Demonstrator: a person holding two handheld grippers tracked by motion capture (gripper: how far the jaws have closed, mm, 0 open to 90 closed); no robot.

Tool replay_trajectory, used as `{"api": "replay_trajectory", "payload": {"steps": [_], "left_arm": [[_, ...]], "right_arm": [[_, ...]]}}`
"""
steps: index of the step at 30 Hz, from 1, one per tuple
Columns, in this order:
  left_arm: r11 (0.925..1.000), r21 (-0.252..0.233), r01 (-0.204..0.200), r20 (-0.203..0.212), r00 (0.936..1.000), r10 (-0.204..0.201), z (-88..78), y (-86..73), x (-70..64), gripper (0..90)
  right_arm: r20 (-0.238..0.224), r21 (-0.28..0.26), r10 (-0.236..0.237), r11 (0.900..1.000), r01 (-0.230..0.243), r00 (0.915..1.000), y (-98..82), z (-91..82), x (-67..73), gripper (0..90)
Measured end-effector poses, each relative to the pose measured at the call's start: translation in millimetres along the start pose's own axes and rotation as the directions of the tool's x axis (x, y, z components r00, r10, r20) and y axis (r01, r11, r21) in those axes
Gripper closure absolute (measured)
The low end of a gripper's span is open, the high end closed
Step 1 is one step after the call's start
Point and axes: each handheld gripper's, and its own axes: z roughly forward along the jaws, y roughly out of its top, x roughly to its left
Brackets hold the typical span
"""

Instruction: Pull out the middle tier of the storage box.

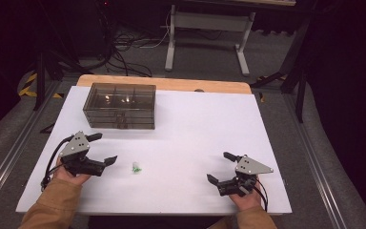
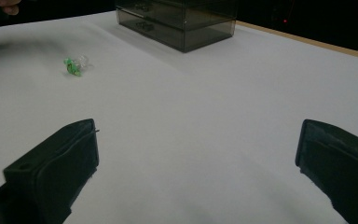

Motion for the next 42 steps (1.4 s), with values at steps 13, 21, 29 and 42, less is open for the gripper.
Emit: {"api": "replay_trajectory", "payload": {"steps": [13,21,29,42], "left_arm": [[0.9935,0.068,-0.091,-0.052,0.9942,0.094,6.7,8.8,5.6,10.9],[0.9869,0.095,-0.131,-0.086,0.9866,0.139,8.6,10.9,7.5,11.1],[0.9602,0.151,-0.235,-0.153,0.9541,0.257,6.7,14.6,5.2,16.9],[0.8879,0.238,-0.394,-0.294,0.8421,0.452,10.7,17.0,-8.0,21.6]], "right_arm": [[-0.011,-0.003,0.002,1.0,-0.002,0.9999,-1.3,-1.0,0.4,0.0],[-0.018,0.003,0.003,1.0,-0.003,0.9998,-1.3,0.0,0.1,0.0],[-0.019,0.006,0.012,1.0,-0.012,0.9998,-1.4,0.2,-0.3,0.0],[-0.024,0.007,0.011,1.0,-0.011,0.9997,-1.5,0.4,0.0,0.0]]}}
